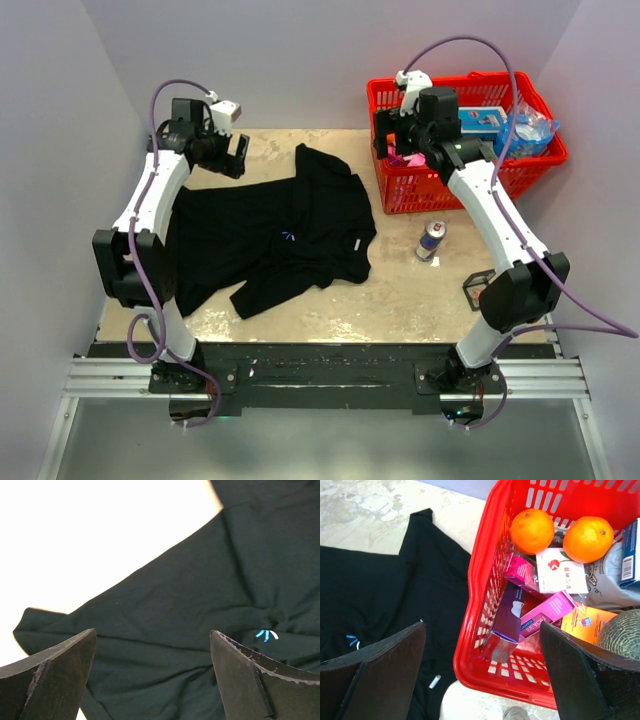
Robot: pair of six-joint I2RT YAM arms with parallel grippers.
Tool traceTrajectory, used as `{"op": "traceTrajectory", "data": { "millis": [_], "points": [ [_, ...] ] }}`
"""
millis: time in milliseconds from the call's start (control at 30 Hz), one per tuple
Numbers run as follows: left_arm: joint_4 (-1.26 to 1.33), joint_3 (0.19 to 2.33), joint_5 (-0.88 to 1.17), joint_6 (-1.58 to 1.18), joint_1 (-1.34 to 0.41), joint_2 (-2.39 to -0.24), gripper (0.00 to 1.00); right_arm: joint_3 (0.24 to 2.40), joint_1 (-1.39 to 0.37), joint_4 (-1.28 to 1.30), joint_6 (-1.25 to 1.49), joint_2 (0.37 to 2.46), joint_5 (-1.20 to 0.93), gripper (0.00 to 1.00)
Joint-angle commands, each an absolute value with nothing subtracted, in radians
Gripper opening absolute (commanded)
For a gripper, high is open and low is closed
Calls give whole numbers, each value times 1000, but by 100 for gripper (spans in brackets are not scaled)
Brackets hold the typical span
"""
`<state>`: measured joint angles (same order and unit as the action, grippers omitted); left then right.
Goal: Remove the brooch from the garment
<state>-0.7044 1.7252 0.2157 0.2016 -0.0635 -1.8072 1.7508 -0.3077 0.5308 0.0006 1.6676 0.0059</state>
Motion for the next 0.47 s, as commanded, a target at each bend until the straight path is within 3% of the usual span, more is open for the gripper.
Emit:
{"op": "traceTrajectory", "data": {
  "millis": [0,200,433],
  "points": [
    [-679,1822,167,163,-52,-1801,100,1834,-311,474,18,1652,51,99],
    [-693,2072,166,111,-34,-1815,100,2012,-313,546,-26,1652,43,99],
    [-609,2045,172,75,-34,-1698,100,2233,-313,656,-34,1678,101,99]
  ]
}}
